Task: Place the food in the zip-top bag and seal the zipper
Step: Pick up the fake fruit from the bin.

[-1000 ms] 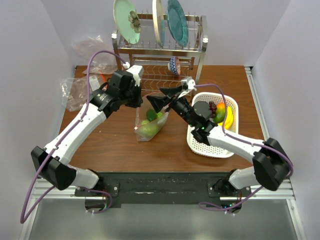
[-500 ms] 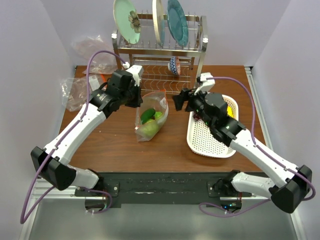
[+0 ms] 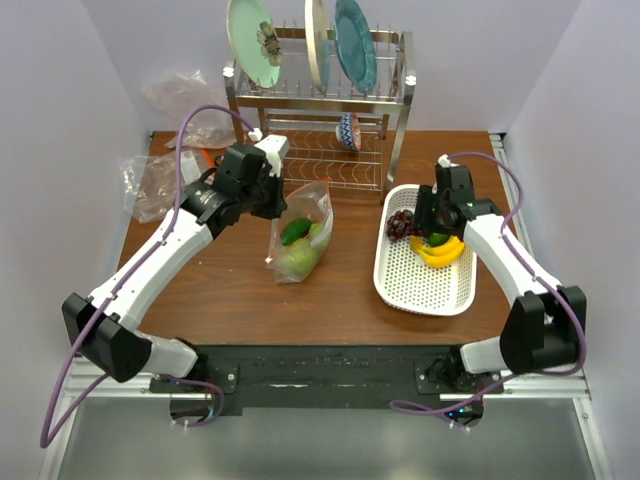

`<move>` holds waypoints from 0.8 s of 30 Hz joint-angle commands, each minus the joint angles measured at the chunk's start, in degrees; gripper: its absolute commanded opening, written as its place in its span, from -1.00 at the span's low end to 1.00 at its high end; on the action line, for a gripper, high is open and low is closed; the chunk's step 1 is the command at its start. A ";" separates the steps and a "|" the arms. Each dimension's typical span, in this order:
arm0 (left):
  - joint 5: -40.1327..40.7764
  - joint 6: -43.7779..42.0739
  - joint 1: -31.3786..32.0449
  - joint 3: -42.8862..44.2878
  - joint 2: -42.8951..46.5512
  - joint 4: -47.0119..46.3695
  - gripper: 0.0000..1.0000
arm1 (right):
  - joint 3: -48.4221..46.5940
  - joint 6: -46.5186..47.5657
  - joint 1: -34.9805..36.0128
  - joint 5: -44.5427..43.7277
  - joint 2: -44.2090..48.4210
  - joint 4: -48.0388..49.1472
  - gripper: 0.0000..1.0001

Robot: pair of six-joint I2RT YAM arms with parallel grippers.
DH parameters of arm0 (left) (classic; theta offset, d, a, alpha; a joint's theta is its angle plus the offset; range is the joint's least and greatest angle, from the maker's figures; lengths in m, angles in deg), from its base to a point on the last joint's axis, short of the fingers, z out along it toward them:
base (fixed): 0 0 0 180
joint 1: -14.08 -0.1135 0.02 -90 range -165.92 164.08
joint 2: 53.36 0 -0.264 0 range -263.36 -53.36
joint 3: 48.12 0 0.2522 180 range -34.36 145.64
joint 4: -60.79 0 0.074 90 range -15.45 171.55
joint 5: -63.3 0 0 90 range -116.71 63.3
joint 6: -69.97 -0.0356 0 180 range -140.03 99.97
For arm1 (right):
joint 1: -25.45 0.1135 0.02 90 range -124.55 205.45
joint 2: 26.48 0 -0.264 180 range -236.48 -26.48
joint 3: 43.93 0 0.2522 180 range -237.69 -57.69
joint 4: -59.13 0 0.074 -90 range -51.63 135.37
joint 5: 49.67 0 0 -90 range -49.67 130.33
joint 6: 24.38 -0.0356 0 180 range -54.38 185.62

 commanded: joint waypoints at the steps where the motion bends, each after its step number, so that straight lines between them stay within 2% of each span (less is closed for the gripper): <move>1: -1.15 -1.74 -0.40 0.15 1.90 -1.86 -1.00 | -4.95 7.02 0.15 2.81 -2.96 -5.23 0.08; 11: -3.53 -3.23 -0.40 1.38 0.85 -1.25 -1.00 | -5.21 9.75 0.24 -1.57 -7.90 -5.94 0.13; 24: -3.71 -3.41 -0.40 0.06 2.08 -1.69 -1.00 | -5.57 8.87 0.94 -1.13 -15.63 -4.89 0.07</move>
